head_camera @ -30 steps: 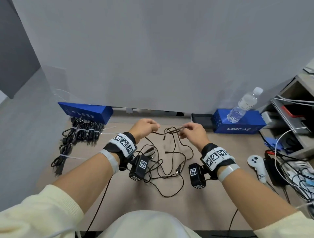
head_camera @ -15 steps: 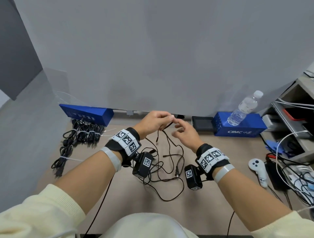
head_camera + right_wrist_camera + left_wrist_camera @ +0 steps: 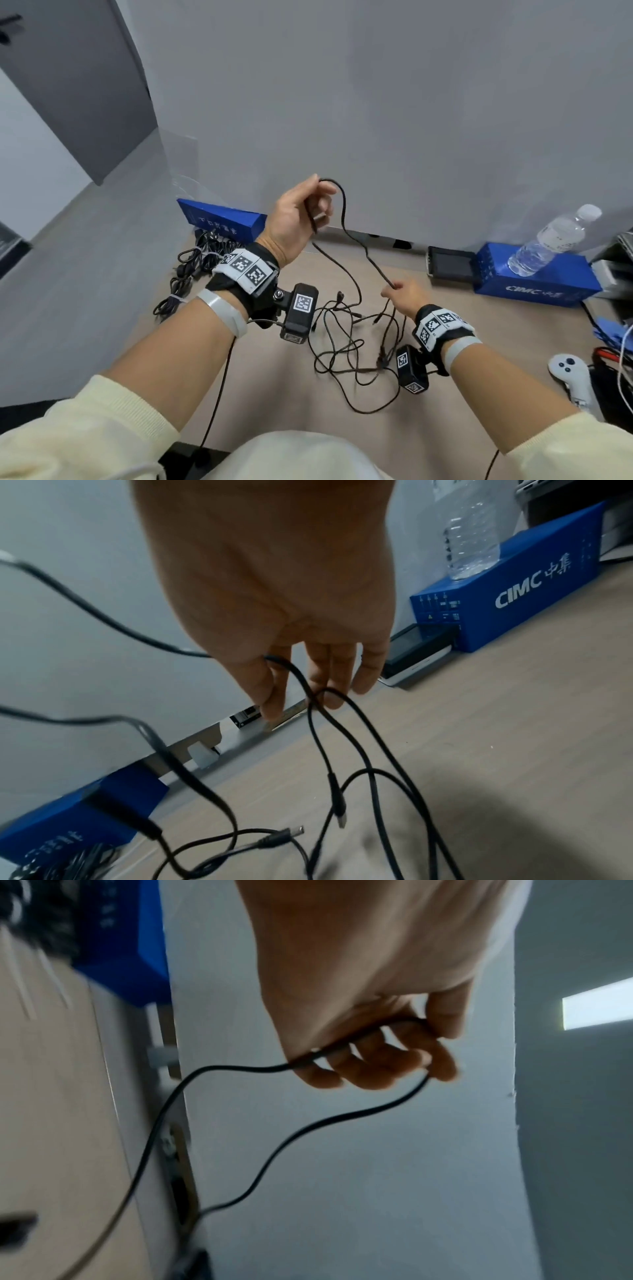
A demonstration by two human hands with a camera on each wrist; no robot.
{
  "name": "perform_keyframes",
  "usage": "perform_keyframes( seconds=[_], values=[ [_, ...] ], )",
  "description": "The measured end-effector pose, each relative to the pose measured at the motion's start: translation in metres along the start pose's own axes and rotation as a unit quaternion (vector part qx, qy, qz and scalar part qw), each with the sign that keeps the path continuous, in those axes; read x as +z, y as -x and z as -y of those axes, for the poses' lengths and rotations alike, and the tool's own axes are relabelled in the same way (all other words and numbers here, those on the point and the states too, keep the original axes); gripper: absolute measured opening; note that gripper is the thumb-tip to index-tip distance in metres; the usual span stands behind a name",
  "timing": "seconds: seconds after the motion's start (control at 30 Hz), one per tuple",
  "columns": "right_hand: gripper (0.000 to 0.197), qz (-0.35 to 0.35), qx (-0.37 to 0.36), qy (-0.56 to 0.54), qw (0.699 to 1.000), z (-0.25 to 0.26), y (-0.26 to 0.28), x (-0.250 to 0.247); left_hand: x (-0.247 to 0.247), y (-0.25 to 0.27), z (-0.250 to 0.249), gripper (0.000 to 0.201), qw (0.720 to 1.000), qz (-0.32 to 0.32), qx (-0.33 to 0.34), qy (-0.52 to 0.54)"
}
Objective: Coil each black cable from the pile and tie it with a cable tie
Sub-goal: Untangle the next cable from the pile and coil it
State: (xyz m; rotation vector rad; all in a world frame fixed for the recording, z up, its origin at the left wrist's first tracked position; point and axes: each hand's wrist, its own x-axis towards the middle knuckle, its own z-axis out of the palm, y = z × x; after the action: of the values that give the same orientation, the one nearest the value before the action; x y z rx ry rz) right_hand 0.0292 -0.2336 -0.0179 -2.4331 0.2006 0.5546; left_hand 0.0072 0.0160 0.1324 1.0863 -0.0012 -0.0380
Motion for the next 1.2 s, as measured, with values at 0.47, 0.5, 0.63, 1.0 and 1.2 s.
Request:
perform_keyframes(
  seconds=[0.47, 0.5, 0.63, 1.0, 1.2],
  values=[
    [0.026, -0.002, -0.199, -0.063, 0.978, 0.045, 0.053, -0.053, 0.021, 0.0, 0.061, 0.06, 0.832, 0.049, -0.054, -0.55],
    [0.025, 0.007, -0.211, -0.073, 0.975, 0.047, 0.058, -0.054, 0.03, -0.002, 0.061, 0.061, 0.818, 0.07, -0.014, -0.571],
    [0.023, -0.017, -0.226, -0.104, 0.968, 0.048, 0.07, -0.059, 0.049, -0.009, 0.065, 0.024, 0.791, 0.133, -0.003, -0.597],
    [0.011, -0.025, -0.13, -0.046, 0.99, -0.003, 0.056, -0.038, 0.034, -0.008, 0.045, 0.019, 0.973, 0.032, -0.048, -0.225],
    [0.021, -0.084, -0.092, -0.102, 0.987, -0.009, 0.055, -0.042, -0.002, 0.003, 0.026, 0.017, 0.918, -0.002, -0.123, -0.378]
  ],
)
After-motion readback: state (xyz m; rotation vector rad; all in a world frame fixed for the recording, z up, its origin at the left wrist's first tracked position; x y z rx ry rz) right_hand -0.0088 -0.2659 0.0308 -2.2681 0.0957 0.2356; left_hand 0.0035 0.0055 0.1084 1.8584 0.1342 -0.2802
